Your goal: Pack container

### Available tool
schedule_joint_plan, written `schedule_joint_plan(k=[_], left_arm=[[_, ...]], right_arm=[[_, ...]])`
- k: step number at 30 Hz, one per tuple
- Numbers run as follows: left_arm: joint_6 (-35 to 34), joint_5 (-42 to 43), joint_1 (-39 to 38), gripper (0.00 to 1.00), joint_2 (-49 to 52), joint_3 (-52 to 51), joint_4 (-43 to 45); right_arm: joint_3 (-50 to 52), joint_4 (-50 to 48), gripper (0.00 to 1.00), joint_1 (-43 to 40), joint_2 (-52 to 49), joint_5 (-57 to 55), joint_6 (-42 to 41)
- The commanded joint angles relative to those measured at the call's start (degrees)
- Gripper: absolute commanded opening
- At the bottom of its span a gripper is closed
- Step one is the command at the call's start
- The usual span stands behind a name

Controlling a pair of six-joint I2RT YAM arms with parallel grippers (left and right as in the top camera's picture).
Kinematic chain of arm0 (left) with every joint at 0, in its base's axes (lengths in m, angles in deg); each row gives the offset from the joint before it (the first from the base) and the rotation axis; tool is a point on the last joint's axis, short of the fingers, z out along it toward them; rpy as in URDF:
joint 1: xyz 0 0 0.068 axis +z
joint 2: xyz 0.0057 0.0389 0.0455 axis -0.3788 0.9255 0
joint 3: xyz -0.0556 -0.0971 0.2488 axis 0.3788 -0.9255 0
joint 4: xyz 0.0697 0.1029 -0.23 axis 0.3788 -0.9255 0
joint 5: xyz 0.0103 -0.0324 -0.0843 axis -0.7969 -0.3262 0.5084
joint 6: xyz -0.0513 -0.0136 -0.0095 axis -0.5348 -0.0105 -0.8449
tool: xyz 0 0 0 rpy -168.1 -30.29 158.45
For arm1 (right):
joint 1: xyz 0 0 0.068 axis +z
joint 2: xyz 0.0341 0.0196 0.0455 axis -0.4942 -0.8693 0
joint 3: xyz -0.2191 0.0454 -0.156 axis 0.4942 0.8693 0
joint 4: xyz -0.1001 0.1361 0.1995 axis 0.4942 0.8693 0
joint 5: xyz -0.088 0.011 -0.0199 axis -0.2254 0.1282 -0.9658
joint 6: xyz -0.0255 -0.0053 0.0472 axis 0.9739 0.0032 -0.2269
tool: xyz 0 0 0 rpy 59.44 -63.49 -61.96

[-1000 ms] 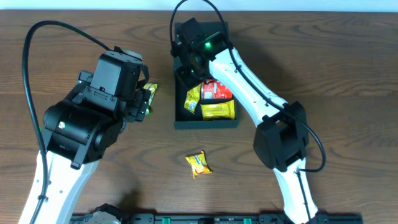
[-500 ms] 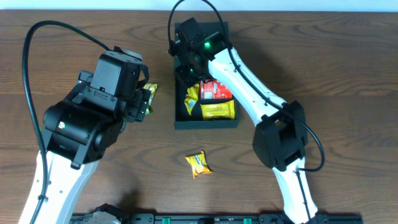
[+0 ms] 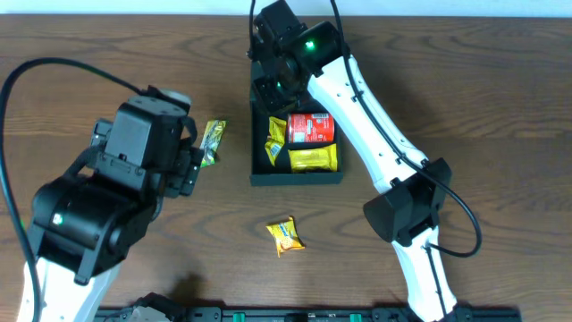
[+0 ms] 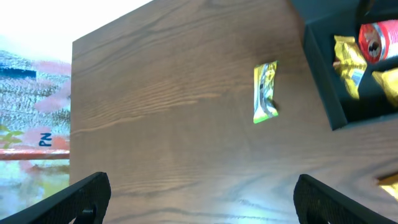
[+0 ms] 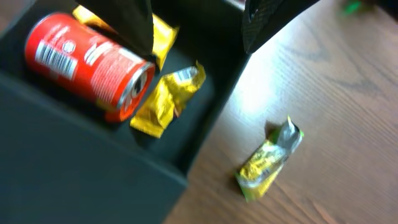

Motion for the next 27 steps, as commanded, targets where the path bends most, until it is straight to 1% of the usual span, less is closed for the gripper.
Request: schedule_joint_plan(k=[1, 3, 4, 5, 6, 9, 14, 15, 17, 20, 23, 27], left_arm=[[3.23, -0.87, 0.2, 0.95, 1.33, 1.07, 0.07], [3.5, -0.22, 0.52, 0.95, 2.49, 1.07, 0.63], [3.5, 1.16, 0.94, 0.95, 3.04, 1.07, 1.16], [3.5, 3.13, 1.66, 0.95, 3.69, 1.07, 1.81], [3.69, 5.31, 2.51, 0.95, 4.31, 1.07, 2.47], [5.68, 11.02, 5.99, 0.95, 6.19, 1.07, 4.44], [9.46, 16.37, 12.28, 0.95, 10.95, 1.07, 8.15], [11.08, 18.14, 13.07, 0.95, 12.2, 1.07, 8.72], [16.74, 21.51, 13.68, 0.95, 15.43, 1.07, 8.83], [20.72, 22.1, 13.57, 0.95, 22.12, 1.07, 8.98], [22.14, 23.47, 13.57, 0.95, 27.74, 1.07, 9.73], [19.71, 23.52, 13.6, 0.98, 33.9, 1.07, 13.57]], right_arm=[[-1.25, 0.5, 0.51, 0.55, 1.42, 0.61, -4.55], [-1.25, -0.02, 0.6, 0.24, 3.02, 0.09, -5.66], [-1.25, -0.07, 0.69, -0.15, 4.04, -1.22, -6.19], [-1.25, 0.26, 0.8, -0.63, 5.22, -3.28, -7.02], [-1.25, 0.76, 0.83, -1.14, 6.36, -5.11, -7.52], [-1.25, 3.17, 0.84, -2.89, 10.8, -10.86, -7.72], [-1.25, 7.89, 0.85, -5.97, 18.45, -18.95, -8.35], [-1.25, 8.96, 0.85, -6.64, 20.09, -19.65, -8.37], [-1.25, 11.54, 0.85, -8.02, 22.8, -20.02, -9.77], [-1.25, 16.44, 0.85, -9.6, 25.68, -21.2, -11.69], [-0.96, 17.51, 0.87, -9.97, 26.95, -21.49, -11.78], [-0.96, 17.51, 0.89, -9.94, 27.15, -21.7, -11.98]])
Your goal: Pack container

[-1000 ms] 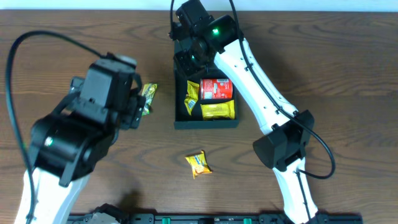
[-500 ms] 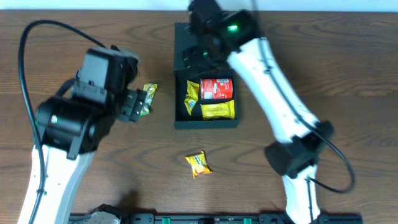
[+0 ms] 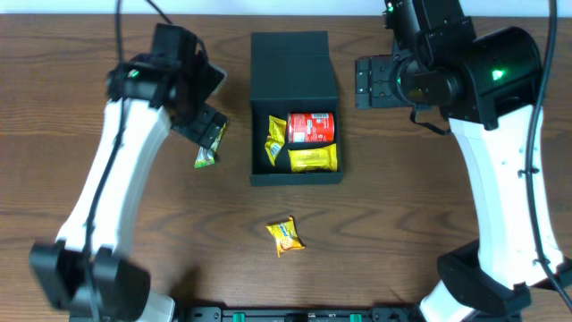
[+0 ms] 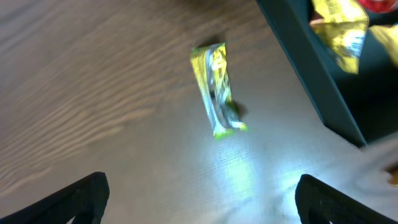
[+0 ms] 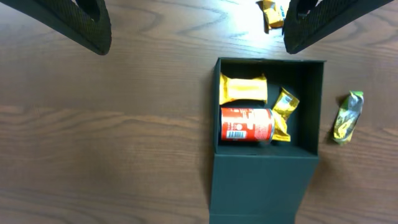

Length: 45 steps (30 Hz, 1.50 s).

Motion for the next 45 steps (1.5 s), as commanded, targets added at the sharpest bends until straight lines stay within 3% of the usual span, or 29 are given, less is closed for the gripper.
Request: schedule_joint_plan(k=[1, 9, 11, 12, 16, 24, 28, 37, 40, 45], left_arm=[[0.57, 1.49, 0.11, 0.98, 3.78, 0.96, 2.43], [-0.37, 1.57, 0.2, 1.0, 13.18, 0.96, 6.69], [-3.82, 4.11, 0.72, 1.0, 15.04, 0.96, 7.3], [-4.42, 9.25, 1.68, 1.0, 16.46, 0.96, 7.37], [-8.31, 12.22, 4.42, 0.94, 18.47, 0.96, 7.1], [-7.74, 12.17, 8.13, 0.92, 18.88, 0.74, 3.76], [-7.52, 13.0, 8.09, 0.81, 18.88, -1.2, 3.23], [-7.56, 15.02, 8.24, 0.81, 18.88, -6.27, 6.58], [-7.63, 14.93, 8.24, 0.63, 18.88, -6.8, 7.96], [-8.5, 14.8, 8.24, 0.61, 18.88, -7.78, 10.82]], right_arm=[[-0.04, 0.11, 0.89, -0.46, -0.28, -1.4, -1.31], [-0.04, 0.15, 0.94, -0.46, -0.28, -1.36, -1.29], [-0.04, 0.15, 0.95, -0.46, -0.28, -0.81, -1.29], [-0.04, 0.15, 0.96, -0.46, -0.28, -0.7, -1.29], [-0.04, 0.15, 0.96, -0.46, -0.28, -0.7, -1.29], [-0.04, 0.15, 0.96, -0.46, -0.28, -0.72, -1.31], [-0.04, 0.15, 0.97, -0.46, -0.28, -0.7, -1.31], [-0.04, 0.15, 0.97, -0.42, -0.28, -0.7, -1.31], [-0.04, 0.13, 0.97, -0.42, -0.28, -0.7, -1.31], [-0.02, 0.15, 0.97, -0.42, -0.28, -0.7, -1.31]])
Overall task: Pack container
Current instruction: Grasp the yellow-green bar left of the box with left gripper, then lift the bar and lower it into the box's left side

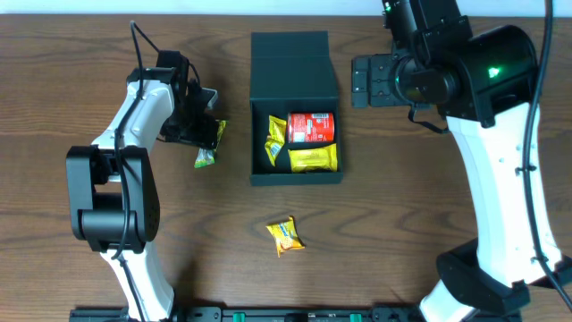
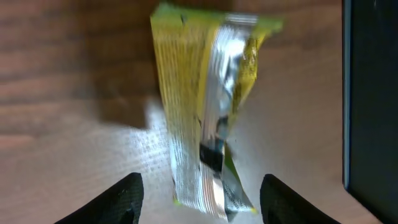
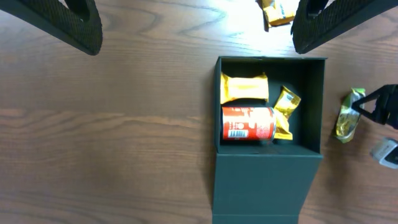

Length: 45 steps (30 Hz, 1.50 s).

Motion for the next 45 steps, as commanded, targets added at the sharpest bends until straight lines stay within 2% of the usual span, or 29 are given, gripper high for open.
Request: schedule_joint_plan(k=[1, 3, 8, 12, 17, 20, 27, 34, 41, 45], left_arm=[[-0.31, 0.24, 0.04, 0.6, 0.37, -1.57, 0.72], [-0.74, 0.2, 0.04, 0.54, 0.37, -2.19, 1.57], [-0.72, 0.2, 0.04, 0.28, 0.37, -3.69, 3.04], [-0.81, 0.2, 0.04, 0.17, 0.37, -3.69, 3.28], [-2.25, 0.2, 0.04, 0.12, 0.37, -3.69, 3.3], [-2.67, 0.2, 0.04, 0.06, 0.37, -3.69, 3.32], [-5.99, 0.44, 0.04, 0.06, 0.31, -2.97, 1.7], [-7.96, 3.48, -0.02, 0.06, -0.11, 4.35, -7.13], [-8.61, 12.7, -1.18, 0.06, -7.43, 9.55, -7.93], [-12.15, 13.07, -3.23, 0.06, -11.63, 9.55, -7.17]], right_arm=[[-0.04, 0.17, 0.97, -0.42, -0.07, -0.33, -0.57], [-0.04, 0.17, 0.97, -0.42, -0.07, -0.33, -0.57], [-0.04, 0.17, 0.98, -0.42, -0.07, -0.33, -0.57], [-0.04, 0.17, 0.98, -0.42, -0.07, -0.33, -0.57], [-0.04, 0.17, 0.99, -0.42, -0.07, -0.33, -0.57], [0.0, 0.17, 0.99, -0.42, -0.07, -0.33, -0.59], [0.11, 0.15, 0.99, -0.42, -0.09, -0.33, -0.57], [0.11, -0.02, 0.99, -0.42, -0.52, -0.35, -0.57], [0.11, -0.02, 0.99, -0.42, -1.4, -0.35, -0.57], [0.11, -0.46, 0.99, -0.42, -1.7, -0.37, -0.57]])
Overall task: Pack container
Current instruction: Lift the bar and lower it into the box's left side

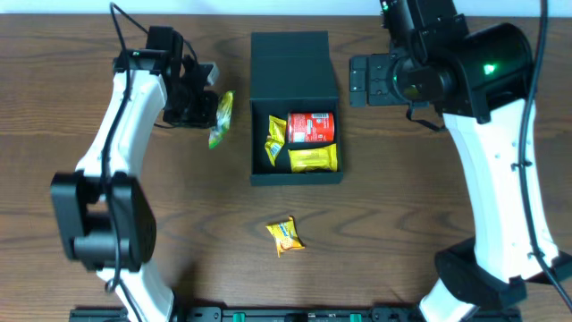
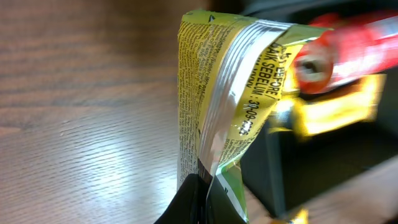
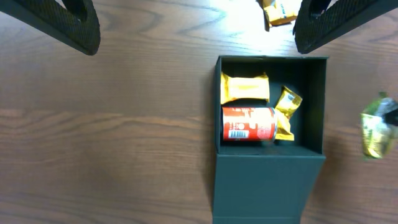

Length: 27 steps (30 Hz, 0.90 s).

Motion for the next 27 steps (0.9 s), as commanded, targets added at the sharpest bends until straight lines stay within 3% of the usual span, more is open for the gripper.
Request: schedule_joint_plan(k=[1, 6, 17, 27], left_arm=[[-4.31, 2.89, -2.14, 0.06, -3.43, 1.66, 0.83], [-8.22, 2.89, -7.39, 0.06, -3.61, 1.62, 3.58], [-22.29, -10.51, -13.14, 0.06, -3.56, 0.7, 5.07], [-24.7, -9.81, -13.16, 0.06, -3.54, -6.29, 10.84]], right_arm=[[0.11, -0.37, 0.99, -0.42, -0.83, -0.37, -0.55], [0.11, -0.46, 0.99, -0.42, -0.92, -0.39, -0.52], [0.11, 0.46, 0.99, -0.42, -0.92, -0.39, -0.28], [0.11, 0.46, 0.99, -0.42, -0.92, -0.37, 0.66]])
